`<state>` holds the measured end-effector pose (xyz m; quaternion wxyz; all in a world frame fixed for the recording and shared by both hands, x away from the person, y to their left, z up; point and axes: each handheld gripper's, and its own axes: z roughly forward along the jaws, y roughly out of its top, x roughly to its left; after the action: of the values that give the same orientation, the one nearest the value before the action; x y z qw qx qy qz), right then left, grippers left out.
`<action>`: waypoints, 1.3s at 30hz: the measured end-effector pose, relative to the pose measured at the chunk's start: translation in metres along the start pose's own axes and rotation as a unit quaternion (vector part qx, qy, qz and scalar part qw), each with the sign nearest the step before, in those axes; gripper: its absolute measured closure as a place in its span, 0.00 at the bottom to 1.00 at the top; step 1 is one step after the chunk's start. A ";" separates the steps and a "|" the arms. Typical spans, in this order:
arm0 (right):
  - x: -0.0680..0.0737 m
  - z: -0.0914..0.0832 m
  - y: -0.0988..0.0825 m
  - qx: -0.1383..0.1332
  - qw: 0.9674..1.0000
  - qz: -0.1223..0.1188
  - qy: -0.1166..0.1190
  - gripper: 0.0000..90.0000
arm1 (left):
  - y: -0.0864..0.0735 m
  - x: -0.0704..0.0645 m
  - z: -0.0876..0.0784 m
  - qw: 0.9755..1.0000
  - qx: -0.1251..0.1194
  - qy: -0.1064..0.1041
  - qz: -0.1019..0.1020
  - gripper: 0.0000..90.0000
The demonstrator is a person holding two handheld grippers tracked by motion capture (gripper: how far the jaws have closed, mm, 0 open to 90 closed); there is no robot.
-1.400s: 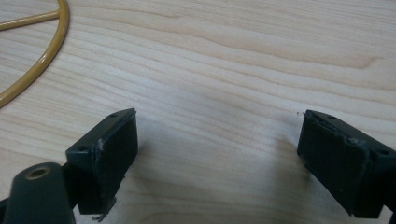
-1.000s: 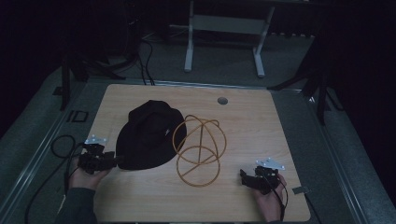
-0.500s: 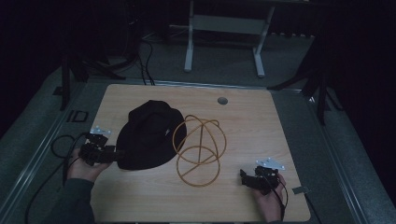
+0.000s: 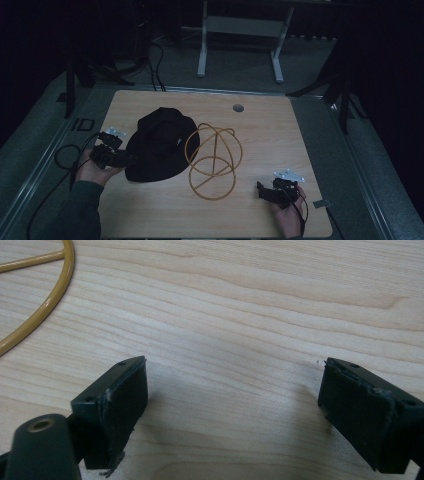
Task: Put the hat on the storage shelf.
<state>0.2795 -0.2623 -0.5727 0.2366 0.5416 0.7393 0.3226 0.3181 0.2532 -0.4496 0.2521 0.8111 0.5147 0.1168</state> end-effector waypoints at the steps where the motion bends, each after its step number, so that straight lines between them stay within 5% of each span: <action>1: 0.000 0.000 0.000 0.000 1.000 0.000 0.000 0.14 | 0.002 -0.001 0.000 1.000 0.003 0.001 0.002 0.55; 25: 0.000 0.000 0.000 0.000 1.000 -0.003 0.003 0.14 | 0.043 -0.014 0.011 0.998 0.061 0.007 0.028 0.59; 39: 0.001 0.000 0.000 0.000 1.000 -0.006 0.005 0.14 | 0.062 -0.016 0.031 0.993 0.103 0.029 0.047 0.69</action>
<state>0.2794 -0.2618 -0.5728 0.2345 0.5356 0.7435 0.3244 0.3730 0.2092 -0.4419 0.1467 0.8520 0.4928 0.0984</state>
